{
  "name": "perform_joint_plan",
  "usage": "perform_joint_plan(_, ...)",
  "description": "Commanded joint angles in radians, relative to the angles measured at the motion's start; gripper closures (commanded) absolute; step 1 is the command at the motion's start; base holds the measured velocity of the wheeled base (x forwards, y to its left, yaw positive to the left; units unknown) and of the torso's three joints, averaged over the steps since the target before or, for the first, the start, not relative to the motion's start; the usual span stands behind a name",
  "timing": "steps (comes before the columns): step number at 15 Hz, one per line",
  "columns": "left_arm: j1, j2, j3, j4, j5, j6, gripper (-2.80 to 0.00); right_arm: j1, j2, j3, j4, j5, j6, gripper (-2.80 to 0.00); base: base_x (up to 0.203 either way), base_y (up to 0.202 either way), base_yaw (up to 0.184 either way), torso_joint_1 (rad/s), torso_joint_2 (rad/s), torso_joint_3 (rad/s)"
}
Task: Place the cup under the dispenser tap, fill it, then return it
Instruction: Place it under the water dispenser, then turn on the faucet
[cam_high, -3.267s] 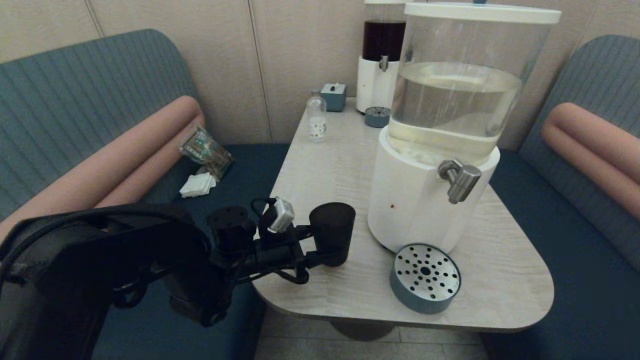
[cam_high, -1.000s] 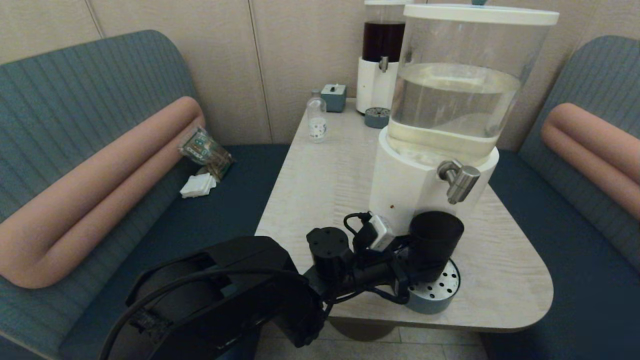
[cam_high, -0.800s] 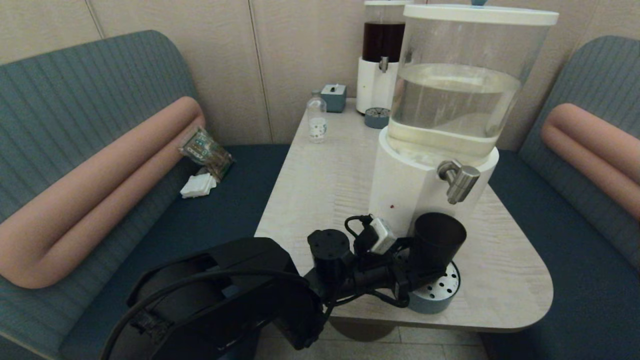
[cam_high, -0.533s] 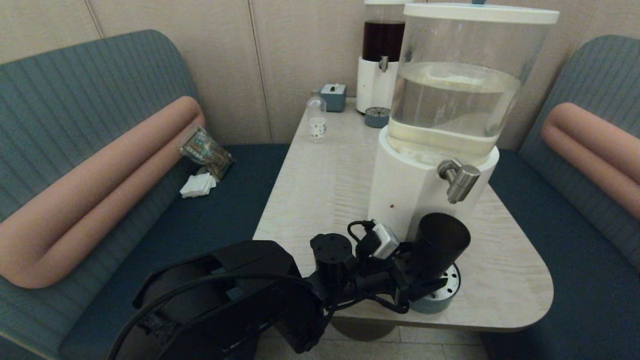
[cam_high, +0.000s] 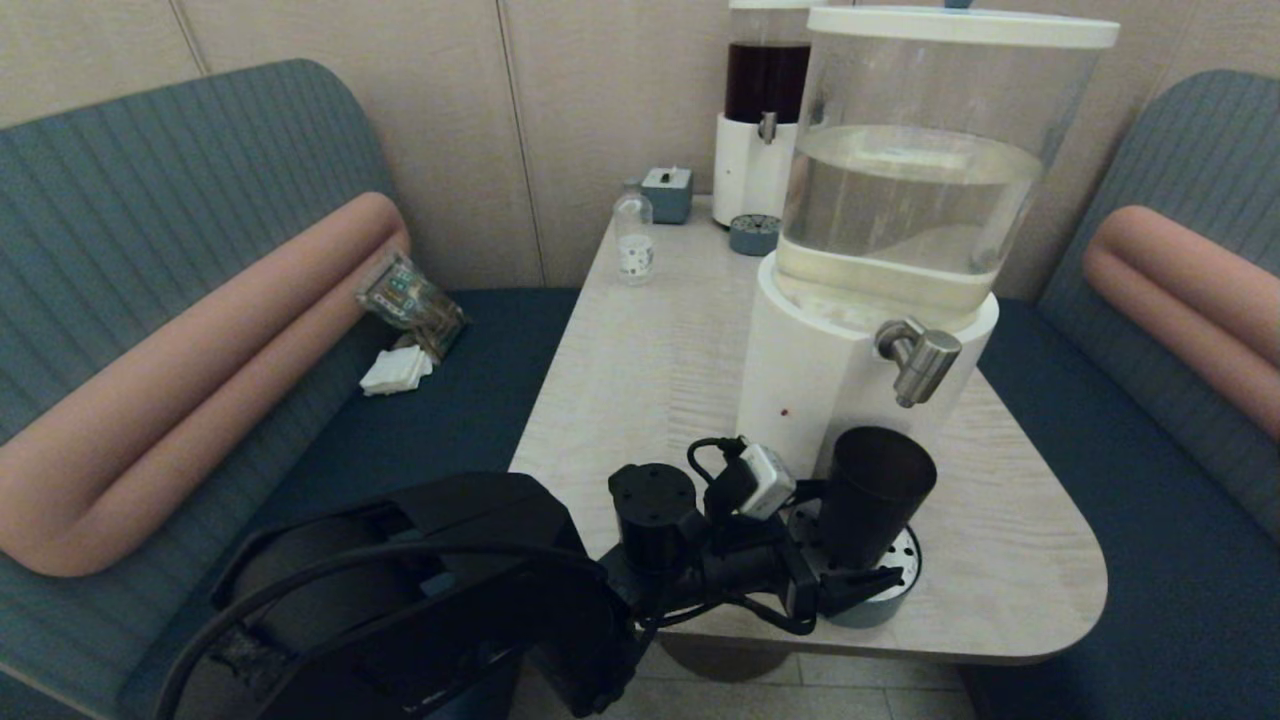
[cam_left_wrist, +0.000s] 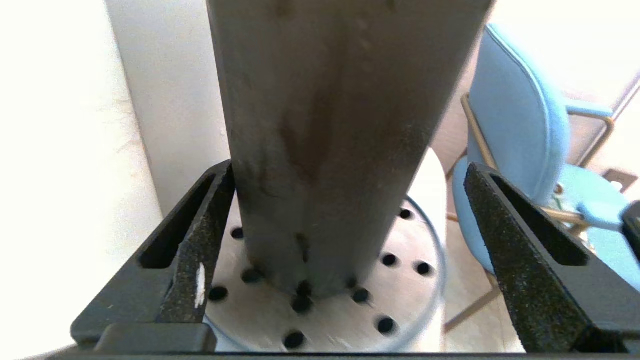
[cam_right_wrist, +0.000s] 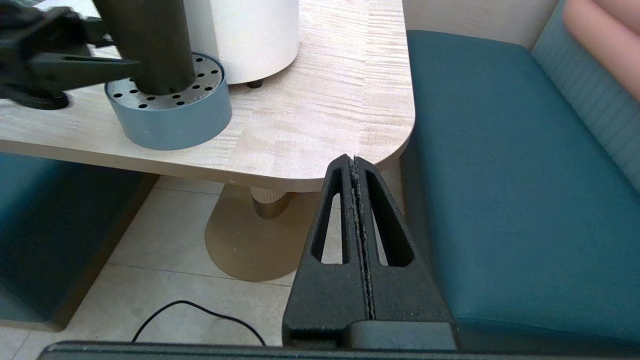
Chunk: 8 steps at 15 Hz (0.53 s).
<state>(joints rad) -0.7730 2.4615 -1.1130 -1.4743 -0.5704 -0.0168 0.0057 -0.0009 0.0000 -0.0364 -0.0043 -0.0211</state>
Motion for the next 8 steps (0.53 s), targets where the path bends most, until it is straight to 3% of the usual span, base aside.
perform_joint_plan(1, 0.000, -0.055, 0.055, -0.013, -0.003, 0.002, -2.80, 0.000, -0.001, 0.014, 0.000, 0.000, -0.002, 0.00, 0.000, 0.000, 0.000, 0.000, 0.00, 0.000)
perform_joint_plan(8, 0.000, -0.340, 0.456, -0.049, -0.006, -0.001, -2.80, 0.000, -0.001, 0.014, 0.000, 0.000, 0.000, 0.00, 0.000, 0.000, 0.000, 0.000, 0.00, 0.000)
